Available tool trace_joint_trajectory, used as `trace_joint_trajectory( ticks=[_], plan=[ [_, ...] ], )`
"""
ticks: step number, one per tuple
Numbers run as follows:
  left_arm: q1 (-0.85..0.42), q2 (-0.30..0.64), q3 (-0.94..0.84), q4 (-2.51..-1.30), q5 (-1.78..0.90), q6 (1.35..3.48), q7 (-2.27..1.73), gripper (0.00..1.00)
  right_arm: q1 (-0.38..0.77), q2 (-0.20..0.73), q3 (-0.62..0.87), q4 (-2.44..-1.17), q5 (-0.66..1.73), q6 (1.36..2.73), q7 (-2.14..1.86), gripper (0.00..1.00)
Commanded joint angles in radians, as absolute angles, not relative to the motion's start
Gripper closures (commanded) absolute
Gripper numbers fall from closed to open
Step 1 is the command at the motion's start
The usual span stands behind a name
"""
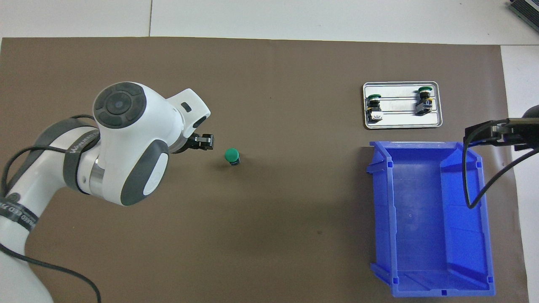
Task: Place and press button with both arms
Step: 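Lift the left gripper away while the right gripper reaches the button, then grasp the green button with the right gripper and lift it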
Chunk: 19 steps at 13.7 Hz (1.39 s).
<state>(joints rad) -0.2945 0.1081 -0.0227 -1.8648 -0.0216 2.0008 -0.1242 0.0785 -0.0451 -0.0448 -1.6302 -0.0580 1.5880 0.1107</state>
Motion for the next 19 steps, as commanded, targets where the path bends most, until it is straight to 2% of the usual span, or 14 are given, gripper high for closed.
trace_joint_trajectory(
  ticks=[1,4,7,11,14,19],
  plan=[
    [-0.174,0.028,-0.032,-1.870,-0.008,1.939,0.032,0.00,0.170,-0.040,-0.032,-1.647,-0.051,1.652,0.251,0.00],
    [-0.089,-0.021,-0.029,-1.811,-0.008,1.880,0.049,0.00,0.277,0.017,-0.029,-1.645,-0.049,1.732,0.357,0.00],
    [-0.052,0.000,-0.029,-1.611,-0.008,1.700,0.067,0.00,0.409,0.116,-0.029,-1.599,-0.025,1.824,0.570,0.00],
    [-0.035,0.040,-0.028,-1.453,-0.014,1.510,0.075,0.00,0.563,0.282,-0.029,-1.529,-0.029,1.945,0.797,0.00],
    [-0.037,-0.014,-0.031,-1.535,-0.014,1.508,0.077,0.00,0.642,0.375,-0.028,-1.488,-0.034,2.034,0.906,0.02],
    [-0.034,-0.034,-0.031,-1.575,-0.014,1.500,0.068,0.00,0.719,0.585,-0.029,-1.341,-0.057,2.135,0.939,0.02]
  ],
)
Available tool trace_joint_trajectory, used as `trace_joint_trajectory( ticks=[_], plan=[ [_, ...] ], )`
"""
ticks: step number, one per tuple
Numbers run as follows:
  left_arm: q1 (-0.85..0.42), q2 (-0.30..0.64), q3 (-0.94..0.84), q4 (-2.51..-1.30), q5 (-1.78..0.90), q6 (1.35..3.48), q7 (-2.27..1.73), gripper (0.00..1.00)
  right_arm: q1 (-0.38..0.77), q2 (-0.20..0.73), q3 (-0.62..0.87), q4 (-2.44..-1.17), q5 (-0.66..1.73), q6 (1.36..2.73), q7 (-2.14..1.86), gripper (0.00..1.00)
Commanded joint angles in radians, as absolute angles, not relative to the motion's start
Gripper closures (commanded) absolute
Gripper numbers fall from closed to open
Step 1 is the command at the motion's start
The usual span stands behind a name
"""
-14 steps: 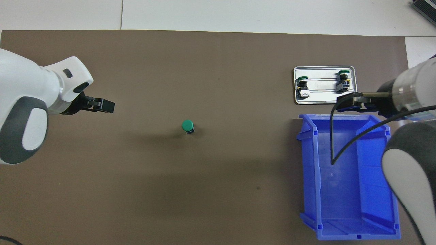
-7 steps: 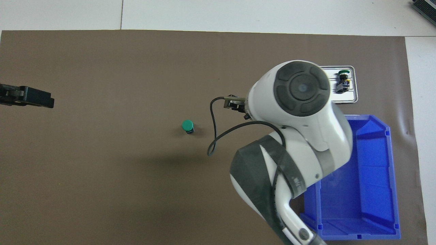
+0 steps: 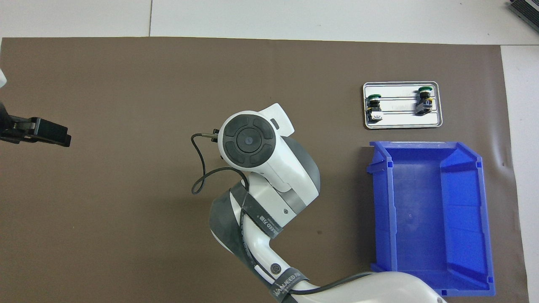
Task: Place and press button with both arms
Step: 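Grasp the green button with the right gripper and lift it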
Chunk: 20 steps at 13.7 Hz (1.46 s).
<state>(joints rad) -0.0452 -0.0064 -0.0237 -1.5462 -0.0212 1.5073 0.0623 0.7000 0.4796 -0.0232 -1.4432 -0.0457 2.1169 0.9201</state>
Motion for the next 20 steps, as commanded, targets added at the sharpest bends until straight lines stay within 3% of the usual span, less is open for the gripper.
trace_joint_trajectory(
  ticks=[1,11,20],
  plan=[
    [-0.032,-0.035,-0.028,-1.575,-0.014,1.499,0.067,0.00,0.726,0.627,-0.028,-1.313,-0.067,2.157,0.939,0.02],
    [-0.032,-0.034,-0.028,-1.575,-0.014,1.499,0.067,0.00,0.745,0.655,-0.014,-1.365,-0.109,2.161,0.927,0.03],
    [-0.032,-0.034,-0.028,-1.575,-0.014,1.499,0.067,0.00,0.755,0.641,-0.011,-1.431,-0.118,2.192,0.902,0.16]
  ],
)
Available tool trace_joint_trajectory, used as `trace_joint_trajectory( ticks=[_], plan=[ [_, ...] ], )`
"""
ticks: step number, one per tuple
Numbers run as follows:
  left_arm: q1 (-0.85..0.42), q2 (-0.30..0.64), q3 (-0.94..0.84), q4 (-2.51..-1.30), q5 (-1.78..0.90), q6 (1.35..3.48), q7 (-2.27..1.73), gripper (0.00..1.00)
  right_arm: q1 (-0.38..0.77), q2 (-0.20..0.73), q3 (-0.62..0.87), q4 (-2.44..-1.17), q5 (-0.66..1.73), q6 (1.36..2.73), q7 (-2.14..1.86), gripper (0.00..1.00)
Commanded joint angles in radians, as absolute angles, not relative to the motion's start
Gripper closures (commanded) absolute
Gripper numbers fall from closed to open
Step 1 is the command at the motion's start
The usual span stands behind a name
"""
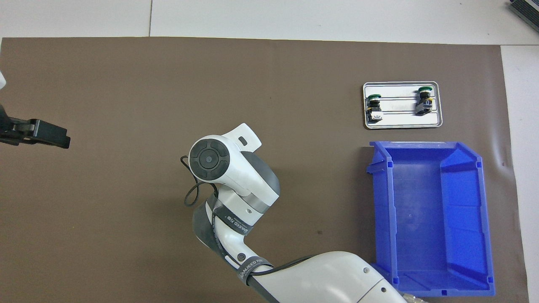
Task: Place and press button with both arms
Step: 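Grasp the green button with the right gripper and lift it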
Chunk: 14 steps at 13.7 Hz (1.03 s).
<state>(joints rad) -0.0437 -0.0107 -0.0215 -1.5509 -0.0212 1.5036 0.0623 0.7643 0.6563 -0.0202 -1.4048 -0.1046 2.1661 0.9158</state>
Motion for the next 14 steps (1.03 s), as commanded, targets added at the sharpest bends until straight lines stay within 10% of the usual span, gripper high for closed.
trace_joint_trajectory(
  ticks=[1,14],
  plan=[
    [-0.032,-0.034,-0.028,-1.575,-0.014,1.499,0.067,0.00,0.756,0.641,-0.011,-1.437,-0.118,2.198,0.902,0.16],
    [-0.032,-0.034,-0.028,-1.575,-0.014,1.499,0.067,0.00,0.758,0.635,-0.014,-1.460,-0.126,2.238,0.913,0.57]
  ],
)
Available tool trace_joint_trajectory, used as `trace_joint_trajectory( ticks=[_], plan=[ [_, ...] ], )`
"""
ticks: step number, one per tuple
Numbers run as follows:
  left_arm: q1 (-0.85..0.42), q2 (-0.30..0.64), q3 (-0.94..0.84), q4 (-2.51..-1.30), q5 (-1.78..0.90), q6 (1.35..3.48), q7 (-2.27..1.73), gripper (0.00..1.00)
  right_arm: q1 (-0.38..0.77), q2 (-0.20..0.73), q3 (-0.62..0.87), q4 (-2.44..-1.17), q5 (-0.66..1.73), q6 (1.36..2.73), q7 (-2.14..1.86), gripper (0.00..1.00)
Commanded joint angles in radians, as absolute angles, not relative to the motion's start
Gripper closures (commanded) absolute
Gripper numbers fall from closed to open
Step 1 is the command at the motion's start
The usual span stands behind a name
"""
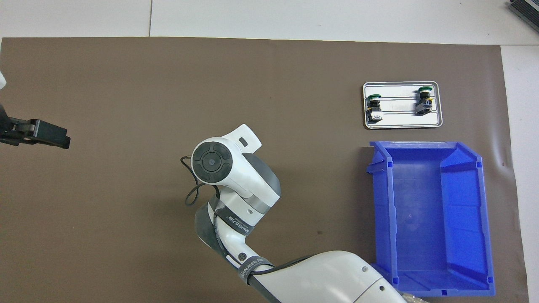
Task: Place and press button with both arms
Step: 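Grasp the green button with the right gripper and lift it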
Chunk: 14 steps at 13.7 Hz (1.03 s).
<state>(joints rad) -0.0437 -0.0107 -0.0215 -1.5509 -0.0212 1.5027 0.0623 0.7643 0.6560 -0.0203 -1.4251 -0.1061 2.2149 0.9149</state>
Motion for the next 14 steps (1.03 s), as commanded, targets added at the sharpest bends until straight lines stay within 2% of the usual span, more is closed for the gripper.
trace_joint_trajectory(
  ticks=[1,2,8,14],
  plan=[
    [-0.032,-0.034,-0.028,-1.575,-0.014,1.500,0.067,0.00,0.758,0.635,-0.014,-1.463,-0.130,2.237,0.911,0.96],
    [-0.032,-0.034,-0.028,-1.575,-0.014,1.499,0.067,0.00,0.758,0.634,-0.014,-1.463,-0.135,2.232,0.911,1.00],
    [-0.032,-0.034,-0.028,-1.575,-0.014,1.499,0.067,0.00,0.753,0.615,-0.025,-1.434,-0.167,2.169,0.931,1.00],
    [-0.032,-0.034,-0.028,-1.575,-0.014,1.499,0.067,0.00,0.602,0.379,-0.025,-1.474,-0.161,1.992,0.812,1.00]
  ],
)
